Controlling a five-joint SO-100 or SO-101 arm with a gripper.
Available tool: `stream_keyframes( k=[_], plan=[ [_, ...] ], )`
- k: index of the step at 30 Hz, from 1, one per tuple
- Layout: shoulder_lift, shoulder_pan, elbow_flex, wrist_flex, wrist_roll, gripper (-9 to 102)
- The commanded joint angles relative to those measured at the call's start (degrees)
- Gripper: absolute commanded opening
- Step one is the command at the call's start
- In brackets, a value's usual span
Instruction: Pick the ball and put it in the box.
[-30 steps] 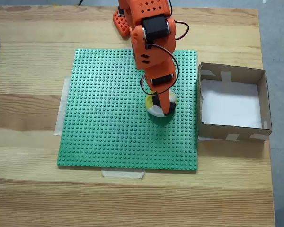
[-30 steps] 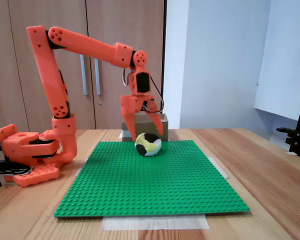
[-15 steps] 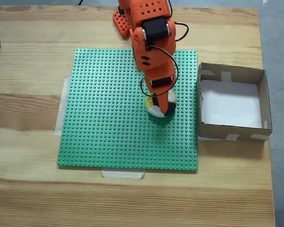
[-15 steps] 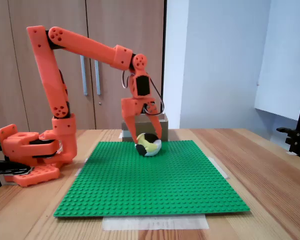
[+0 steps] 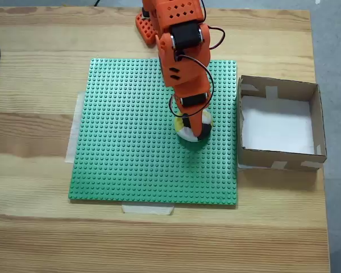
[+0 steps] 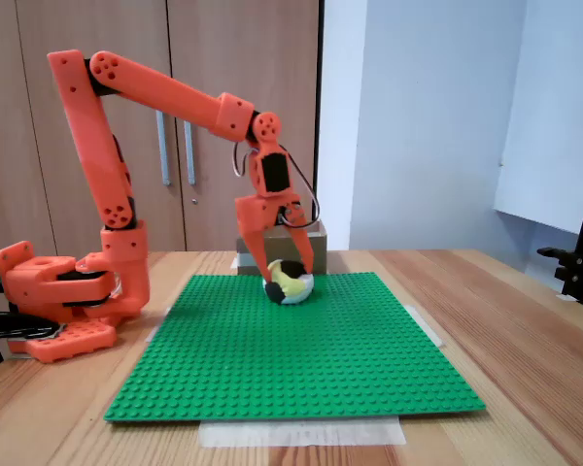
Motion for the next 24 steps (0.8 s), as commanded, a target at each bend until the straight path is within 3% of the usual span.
stream_keyframes(
  k=[1,14,24],
  plan=[
    [2.72,0.09,0.44,-1.05,0.53,31],
    [3.6,0.09,1.14,-3.25,2.64,29],
    [4.57,0.44,1.76,-4.04,0.26,17]
  ],
)
